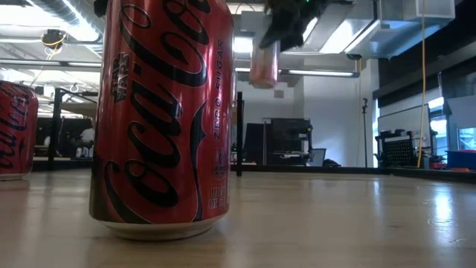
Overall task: Place canned beverage on shelf
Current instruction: Put the light pink soda can on the shelf aligned with the other light pink soda can
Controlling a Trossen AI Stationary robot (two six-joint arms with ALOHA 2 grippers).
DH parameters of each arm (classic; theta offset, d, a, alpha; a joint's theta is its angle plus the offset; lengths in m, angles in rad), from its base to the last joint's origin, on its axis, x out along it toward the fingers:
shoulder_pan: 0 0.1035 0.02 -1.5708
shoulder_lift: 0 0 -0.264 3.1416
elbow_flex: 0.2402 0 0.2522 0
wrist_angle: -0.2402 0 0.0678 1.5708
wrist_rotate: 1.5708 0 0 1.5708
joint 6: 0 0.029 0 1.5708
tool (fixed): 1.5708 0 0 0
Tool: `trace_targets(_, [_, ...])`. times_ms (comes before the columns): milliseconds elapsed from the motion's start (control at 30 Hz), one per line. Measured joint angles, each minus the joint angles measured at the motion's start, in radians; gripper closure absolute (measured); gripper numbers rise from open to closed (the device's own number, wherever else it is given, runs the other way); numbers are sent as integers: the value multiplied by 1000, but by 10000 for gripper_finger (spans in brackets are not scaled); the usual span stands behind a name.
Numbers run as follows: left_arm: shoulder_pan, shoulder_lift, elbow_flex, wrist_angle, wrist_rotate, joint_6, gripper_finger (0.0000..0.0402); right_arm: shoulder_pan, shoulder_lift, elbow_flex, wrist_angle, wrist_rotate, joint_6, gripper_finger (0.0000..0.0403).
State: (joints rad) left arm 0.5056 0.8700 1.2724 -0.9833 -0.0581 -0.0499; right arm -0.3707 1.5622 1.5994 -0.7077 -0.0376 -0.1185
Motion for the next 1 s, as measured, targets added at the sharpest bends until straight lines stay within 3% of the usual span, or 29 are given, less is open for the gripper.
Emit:
trace_targets(200, [0, 0, 0, 13, 98, 15, 191, 95, 15, 37, 68, 7, 33, 135])
trace_targets(433, [0, 0, 0, 65, 239, 44, 191, 136, 139, 146, 126, 28, 33, 135])
trace_targets(700, [0, -2, 0, 79, 254, 44, 191, 119, 302, 332, 31, 37, 19, 135])
trace_targets(1000, [0, -2, 0, 79, 255, 44, 191, 85, 367, 356, 6, 47, 6, 134])
